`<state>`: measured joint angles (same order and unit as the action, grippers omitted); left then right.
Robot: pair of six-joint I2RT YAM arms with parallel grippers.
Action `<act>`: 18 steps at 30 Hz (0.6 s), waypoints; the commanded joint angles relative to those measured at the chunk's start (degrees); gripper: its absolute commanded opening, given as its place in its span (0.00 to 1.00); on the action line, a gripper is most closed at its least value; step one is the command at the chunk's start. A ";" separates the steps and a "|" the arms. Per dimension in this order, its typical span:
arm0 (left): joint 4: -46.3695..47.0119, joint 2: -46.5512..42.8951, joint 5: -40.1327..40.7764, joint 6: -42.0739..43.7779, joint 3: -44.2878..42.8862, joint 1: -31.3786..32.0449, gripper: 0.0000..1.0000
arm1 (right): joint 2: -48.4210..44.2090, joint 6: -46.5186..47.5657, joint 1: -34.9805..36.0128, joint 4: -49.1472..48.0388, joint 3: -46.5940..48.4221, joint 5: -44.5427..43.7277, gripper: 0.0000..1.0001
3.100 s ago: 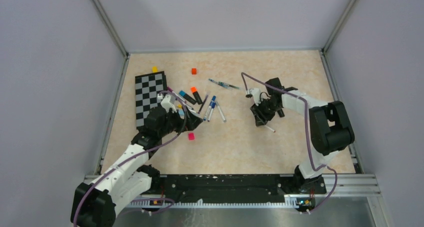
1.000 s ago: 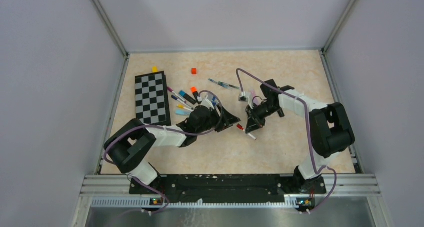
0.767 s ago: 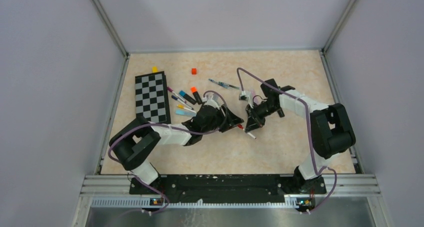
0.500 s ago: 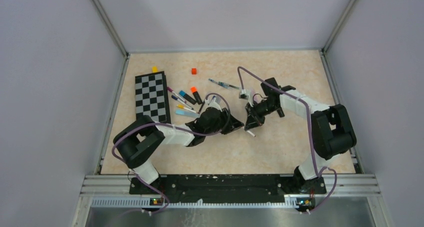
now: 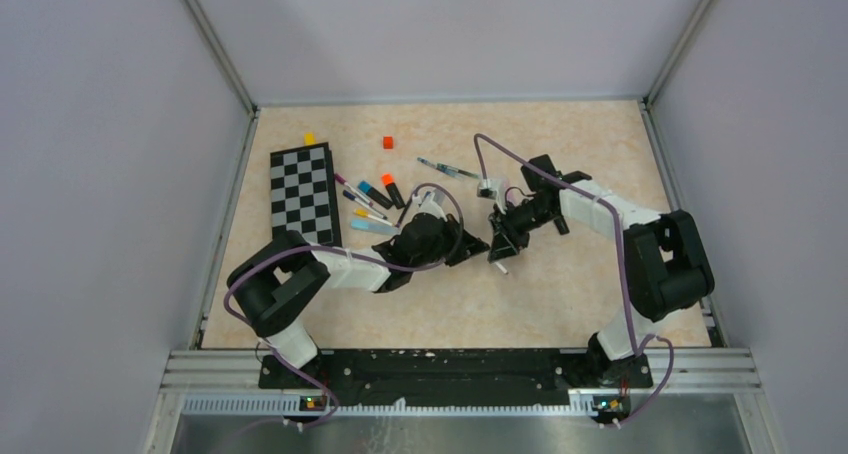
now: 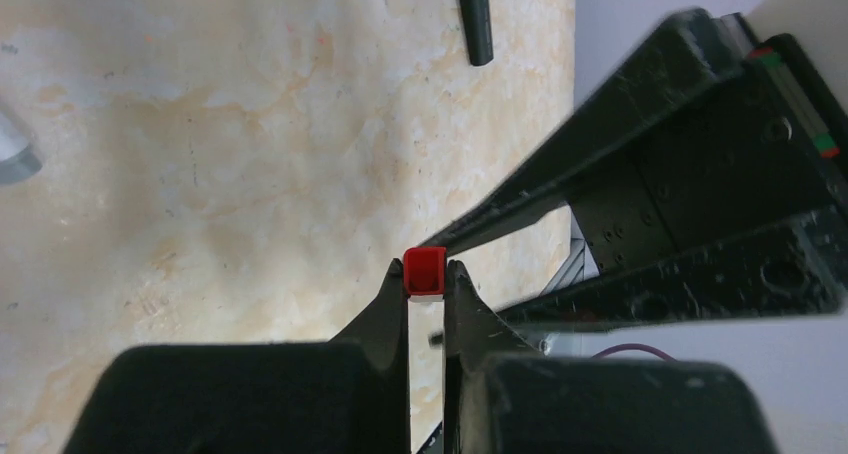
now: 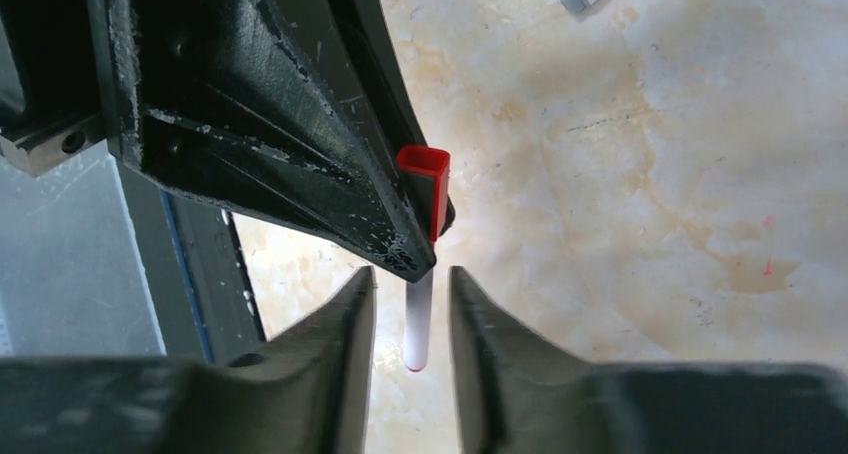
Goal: Open the pen caps
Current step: Pick up the pen from the center of the board.
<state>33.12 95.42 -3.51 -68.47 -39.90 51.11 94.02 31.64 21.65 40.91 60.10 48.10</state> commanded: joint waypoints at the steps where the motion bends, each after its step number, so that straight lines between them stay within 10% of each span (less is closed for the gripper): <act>1: 7.32 -2.30 0.89 5.36 0.67 0.26 0.00 | -2.72 0.64 1.03 0.00 0.68 3.45 0.40; 8: 15.55 -2.25 -1.26 8.76 2.45 0.24 0.00 | -2.26 -0.01 0.99 -0.27 0.67 4.23 0.43; 12: 18.26 -2.48 -1.04 9.11 3.66 0.13 0.00 | -1.62 -1.09 1.02 -0.61 1.04 4.01 0.04; 18: 20.05 -4.01 2.11 8.57 5.43 -0.04 0.23 | -2.10 -1.19 1.06 -0.77 0.88 4.27 0.00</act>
<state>47.27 94.65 -3.22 -61.32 -35.42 51.00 93.80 30.48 21.91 40.64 60.10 51.11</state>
